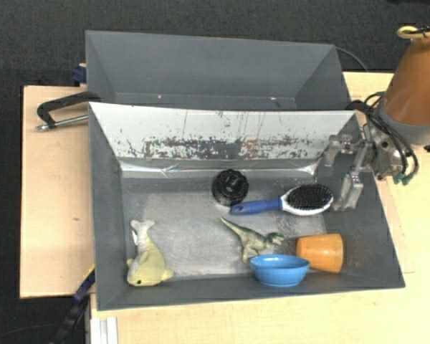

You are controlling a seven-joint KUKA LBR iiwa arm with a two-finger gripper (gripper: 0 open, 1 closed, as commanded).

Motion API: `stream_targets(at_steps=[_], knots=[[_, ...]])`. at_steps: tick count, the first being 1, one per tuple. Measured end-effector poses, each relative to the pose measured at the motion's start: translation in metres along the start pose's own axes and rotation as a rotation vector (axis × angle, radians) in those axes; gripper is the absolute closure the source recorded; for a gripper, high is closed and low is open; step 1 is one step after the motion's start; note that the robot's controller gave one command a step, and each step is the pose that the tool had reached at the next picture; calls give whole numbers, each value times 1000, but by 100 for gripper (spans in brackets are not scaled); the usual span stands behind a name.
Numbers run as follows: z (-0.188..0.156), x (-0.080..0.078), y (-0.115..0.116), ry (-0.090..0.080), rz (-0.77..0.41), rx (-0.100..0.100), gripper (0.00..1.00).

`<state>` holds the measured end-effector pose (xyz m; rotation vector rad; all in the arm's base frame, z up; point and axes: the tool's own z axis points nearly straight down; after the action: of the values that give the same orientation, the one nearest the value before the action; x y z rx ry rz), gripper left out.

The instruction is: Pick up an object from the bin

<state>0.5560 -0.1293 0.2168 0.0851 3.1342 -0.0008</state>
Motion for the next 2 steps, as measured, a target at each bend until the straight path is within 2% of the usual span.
stream_targets(at_steps=[1,2], knots=[[129,-44,27,11,-41,-4,0],[124,-47,25,-3,-40,0,100]])
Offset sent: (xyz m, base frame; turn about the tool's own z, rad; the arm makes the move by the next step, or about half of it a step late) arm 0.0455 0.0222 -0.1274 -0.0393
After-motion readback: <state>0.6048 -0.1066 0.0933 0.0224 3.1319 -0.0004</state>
